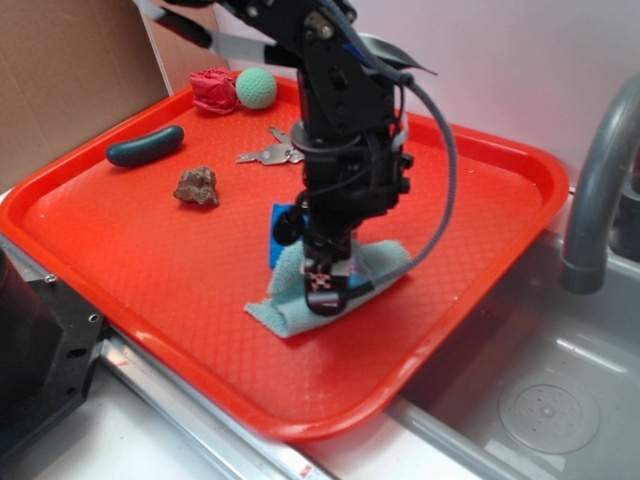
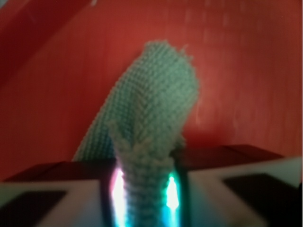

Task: Grab the blue cloth.

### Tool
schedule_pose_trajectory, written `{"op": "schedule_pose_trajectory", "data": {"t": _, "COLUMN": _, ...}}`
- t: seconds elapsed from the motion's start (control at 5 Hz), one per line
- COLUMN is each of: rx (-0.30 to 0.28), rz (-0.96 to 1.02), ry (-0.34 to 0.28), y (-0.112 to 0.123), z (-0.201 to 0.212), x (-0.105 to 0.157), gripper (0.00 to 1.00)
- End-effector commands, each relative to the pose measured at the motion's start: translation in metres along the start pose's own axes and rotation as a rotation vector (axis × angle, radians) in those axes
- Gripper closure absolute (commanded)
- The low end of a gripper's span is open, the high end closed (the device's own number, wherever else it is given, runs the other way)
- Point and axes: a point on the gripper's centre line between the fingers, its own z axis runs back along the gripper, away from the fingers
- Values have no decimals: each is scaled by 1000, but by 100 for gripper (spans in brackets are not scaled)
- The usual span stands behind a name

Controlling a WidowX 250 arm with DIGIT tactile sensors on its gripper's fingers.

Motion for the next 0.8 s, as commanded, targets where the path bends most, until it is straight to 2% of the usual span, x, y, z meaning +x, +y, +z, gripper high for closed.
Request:
{"op": "schedule_pose_trajectory", "data": {"t": 0.0, "rx": 23, "rz": 364, "ry": -146, "y": 12, "z": 100, "x": -69, "gripper": 100}}
{"op": "schedule_pose_trajectory", "data": {"t": 0.2, "rx": 75, "rz": 609, "ry": -237, "y": 25, "z": 145, "x": -108, "gripper": 100}}
{"op": "schedule_pose_trajectory", "data": {"t": 0.4, "rx": 90, "rz": 762, "ry": -240, "y": 41, "z": 195, "x": -113, "gripper": 100}}
{"op": "schedule_pose_trajectory", "data": {"t": 0.6, "rx": 89, "rz": 743, "ry": -218, "y": 52, "z": 218, "x": -96, "gripper": 100}}
